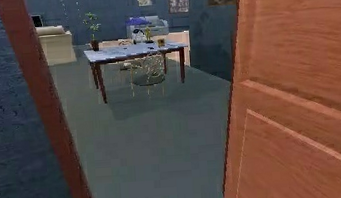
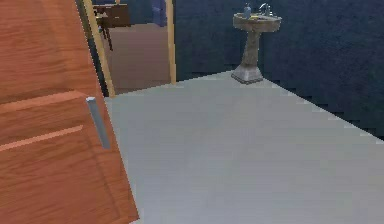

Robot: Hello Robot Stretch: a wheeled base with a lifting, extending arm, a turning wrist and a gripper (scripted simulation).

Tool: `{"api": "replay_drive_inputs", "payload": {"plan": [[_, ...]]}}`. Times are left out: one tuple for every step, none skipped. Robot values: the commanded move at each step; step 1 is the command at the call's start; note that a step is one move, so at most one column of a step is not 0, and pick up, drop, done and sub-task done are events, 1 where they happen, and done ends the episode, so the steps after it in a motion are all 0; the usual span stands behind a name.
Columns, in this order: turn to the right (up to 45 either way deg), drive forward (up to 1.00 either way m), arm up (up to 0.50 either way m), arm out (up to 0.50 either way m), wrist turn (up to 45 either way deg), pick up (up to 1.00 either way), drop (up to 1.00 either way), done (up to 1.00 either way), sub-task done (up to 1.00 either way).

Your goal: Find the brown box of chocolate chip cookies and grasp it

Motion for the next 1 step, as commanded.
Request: {"api": "replay_drive_inputs", "payload": {"plan": [[0.0,0.30,0.00,0.00,0.0,0.00,0.00,0.00,0.00]]}}
